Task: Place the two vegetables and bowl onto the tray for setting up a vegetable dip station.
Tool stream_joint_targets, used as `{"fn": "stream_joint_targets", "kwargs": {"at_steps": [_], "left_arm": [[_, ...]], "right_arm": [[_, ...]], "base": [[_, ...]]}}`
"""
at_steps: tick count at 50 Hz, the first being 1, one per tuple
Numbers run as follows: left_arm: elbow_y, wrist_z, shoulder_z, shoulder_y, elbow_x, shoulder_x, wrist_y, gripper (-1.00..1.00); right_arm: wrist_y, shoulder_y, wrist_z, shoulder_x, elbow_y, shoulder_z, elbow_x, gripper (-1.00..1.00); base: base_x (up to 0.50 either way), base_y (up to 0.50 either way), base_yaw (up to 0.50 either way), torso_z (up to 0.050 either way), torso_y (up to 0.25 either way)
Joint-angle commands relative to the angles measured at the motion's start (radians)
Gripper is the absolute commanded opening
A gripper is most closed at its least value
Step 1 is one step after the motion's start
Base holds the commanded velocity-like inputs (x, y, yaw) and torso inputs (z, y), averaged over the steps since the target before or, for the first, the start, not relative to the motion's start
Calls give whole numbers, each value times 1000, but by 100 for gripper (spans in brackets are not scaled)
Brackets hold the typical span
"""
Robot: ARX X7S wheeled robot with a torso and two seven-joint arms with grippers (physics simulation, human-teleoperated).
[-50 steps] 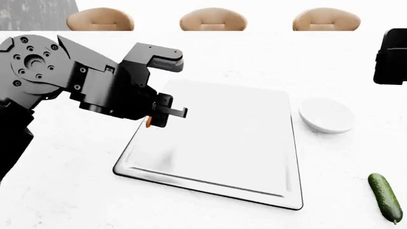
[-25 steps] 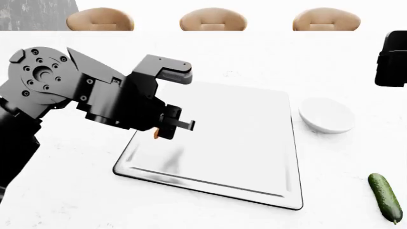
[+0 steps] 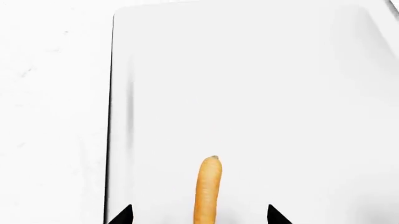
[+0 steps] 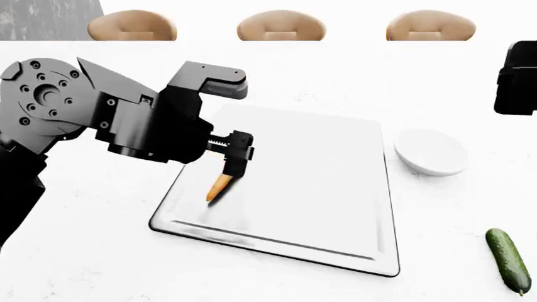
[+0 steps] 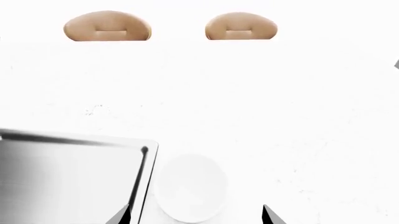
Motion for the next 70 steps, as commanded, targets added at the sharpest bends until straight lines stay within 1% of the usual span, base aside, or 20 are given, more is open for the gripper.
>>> {"fn": "stream_joint_targets", "kwargs": {"at_steps": [1,7,11,13,16,17,18,19,21,22,24,26,27,29,31,33,42,52,59,70], "left_arm": [[5,4,-8,-9,5,-10,12,100],[10,-8,-25,-42,-4,-19,18,100],[2,3,-43,-84,10,-29,27,100],[-36,-9,-30,-136,14,-22,-6,100],[-83,20,-30,-221,46,-4,-26,100],[-96,17,-29,-241,54,-1,-27,100],[-124,39,-33,-284,66,8,-36,100],[-154,59,-19,-325,105,18,-47,100],[-172,85,-19,-353,127,22,-46,100],[-180,90,-21,-374,133,23,-48,100],[-175,89,-26,-390,141,11,-43,100],[-168,81,-27,-396,132,3,-53,100],[-163,63,-35,-403,121,-11,-49,100],[-154,52,-41,-415,109,-26,-58,100],[-148,30,-44,-423,98,-37,-62,100],[-136,17,-46,-428,89,-49,-68,100],[-114,1,-46,-412,85,-70,-62,100],[-103,2,-44,-385,87,-78,-49,100],[-79,-16,-48,-366,69,-97,-43,100],[-53,-33,-48,-332,60,-113,-27,100]], "right_arm": [[-1,-1,-1,-2,0,-3,1,100],[2,12,22,-9,4,-11,23,100],[12,16,83,-10,1,-56,129,100],[34,29,96,-26,-4,-83,228,100],[23,53,147,-38,-1,-109,285,100],[29,79,194,-41,2,-132,324,100],[6,82,211,-36,-1,-141,353,100],[46,111,264,-41,3,-181,390,100],[22,127,278,-34,3,-193,417,100],[3,145,300,-24,1,-215,450,100],[-3,216,309,-10,-27,-321,516,100],[-16,261,307,-6,-36,-366,521,100],[-17,313,312,2,-41,-433,539,100],[-12,377,311,11,-47,-505,567,100],[-22,407,307,19,-55,-539,579,100],[-66,464,311,40,-72,-615,604,100],[-84,473,314,49,-100,-666,695,100],[-121,454,301,71,-147,-655,740,100],[-101,459,306,104,-150,-697,704,100],[-67,400,235,83,-79,-657,601,100]], "base": [[0,0,0,0,0],[0,0,0,0,0],[0,0,0,0,0],[0,0,0,0,0],[0,0,0,0,0],[0,0,0,0,0],[0,0,0,0,0],[0,0,0,0,0],[0,0,0,0,0],[0,0,0,0,0],[0,0,0,0,0],[0,0,0,0,0],[0,0,0,0,0],[0,0,0,0,0],[0,0,0,0,0],[0,0,0,0,0],[0,0,0,0,0],[0,0,0,0,0],[0,0,0,0,0],[0,0,0,0,0]]}}
